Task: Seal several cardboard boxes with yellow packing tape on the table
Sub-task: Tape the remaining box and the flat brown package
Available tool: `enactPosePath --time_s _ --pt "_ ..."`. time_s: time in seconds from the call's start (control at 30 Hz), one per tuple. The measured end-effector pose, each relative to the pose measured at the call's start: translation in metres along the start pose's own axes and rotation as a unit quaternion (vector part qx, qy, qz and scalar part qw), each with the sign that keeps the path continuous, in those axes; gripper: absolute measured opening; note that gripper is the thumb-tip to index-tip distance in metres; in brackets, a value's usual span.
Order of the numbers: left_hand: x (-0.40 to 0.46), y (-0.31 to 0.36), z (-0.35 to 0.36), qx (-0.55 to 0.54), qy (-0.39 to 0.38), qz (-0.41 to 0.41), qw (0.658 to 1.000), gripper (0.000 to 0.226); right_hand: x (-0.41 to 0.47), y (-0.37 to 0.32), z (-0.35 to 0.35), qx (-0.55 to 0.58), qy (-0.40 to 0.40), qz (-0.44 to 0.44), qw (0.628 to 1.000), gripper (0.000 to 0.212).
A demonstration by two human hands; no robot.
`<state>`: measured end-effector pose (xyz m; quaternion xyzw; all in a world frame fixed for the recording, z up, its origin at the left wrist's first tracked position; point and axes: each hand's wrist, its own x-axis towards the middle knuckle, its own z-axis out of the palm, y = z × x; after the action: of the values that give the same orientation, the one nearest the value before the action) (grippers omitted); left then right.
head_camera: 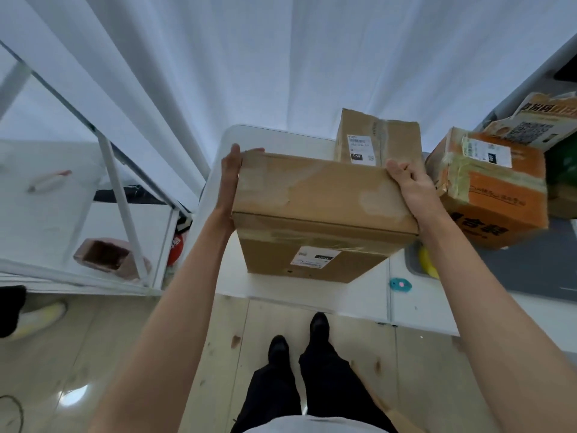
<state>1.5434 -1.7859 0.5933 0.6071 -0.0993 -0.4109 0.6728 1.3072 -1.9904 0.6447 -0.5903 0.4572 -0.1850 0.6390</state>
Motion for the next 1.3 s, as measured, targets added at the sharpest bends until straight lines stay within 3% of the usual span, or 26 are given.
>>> enactPosePath --time_s 0.13,0.27,0.33,0.4,0.47,0.57,0.6,0.63,0.67,0.73,0.77,0.83,1.1,1.23,1.3 --pt "0.005 0.002 0.005 -0.041 -0.016 -0.044 0.998 0.075 0.004 0.008 -0.001 -0.004 0.014 -0.014 1.000 0.025" --pt "0.013 0.005 0.008 -0.059 0.004 -0.063 0.996 0.041 0.003 0.011 0.002 0.000 0.015 -0.018 1.000 0.026" --pt "0.022 0.011 0.011 -0.056 0.018 -0.051 0.997 0.050 0.004 0.010 0.003 0.007 0.017 -0.019 1.000 0.025" --pt "0.029 0.019 0.011 0.002 0.016 -0.031 0.999 0.042 0.004 0.009 0.003 0.015 0.024 -0.019 0.999 0.025" --pt "0.031 0.037 0.006 0.140 0.015 -0.024 0.990 0.032 0.005 0.010 0.003 0.023 0.035 -0.018 0.999 0.026" --pt "0.026 0.072 0.018 0.265 -0.024 0.032 0.963 0.043 0.006 0.012 0.005 0.020 0.041 -0.016 0.999 0.027" --pt "0.023 0.079 0.026 0.318 -0.037 0.061 0.945 0.041 0.007 0.012 0.004 0.019 0.043 -0.014 0.999 0.028" --pt "0.016 0.083 0.037 0.411 -0.054 0.091 0.906 0.041 0.006 0.012 0.004 0.022 0.045 -0.011 0.999 0.029" --pt "0.010 0.081 0.047 0.527 -0.074 0.117 0.838 0.051 0.006 0.012 0.004 0.026 0.047 -0.008 0.999 0.029" --pt "-0.004 0.065 0.066 0.687 -0.146 0.162 0.693 0.099 0.007 0.012 0.003 0.034 0.050 -0.008 0.998 0.029" --pt "-0.011 0.057 0.071 0.715 -0.184 0.191 0.647 0.122 0.007 0.012 0.003 0.036 0.051 -0.011 0.998 0.030" --pt "-0.014 0.046 0.070 0.736 -0.226 0.234 0.593 0.146 0.005 0.011 0.004 0.034 0.047 -0.011 0.998 0.029" --pt "-0.012 0.060 0.060 0.769 -0.204 0.268 0.543 0.133 -0.001 0.001 0.018 0.043 0.011 0.000 0.999 0.033" --pt "-0.011 0.069 0.042 0.777 -0.202 0.238 0.547 0.133 -0.001 0.003 0.034 0.067 -0.035 -0.030 0.997 0.028" --pt "-0.006 0.078 0.029 0.776 -0.197 0.211 0.560 0.132 -0.004 0.008 0.044 0.093 -0.064 -0.033 0.993 0.041"
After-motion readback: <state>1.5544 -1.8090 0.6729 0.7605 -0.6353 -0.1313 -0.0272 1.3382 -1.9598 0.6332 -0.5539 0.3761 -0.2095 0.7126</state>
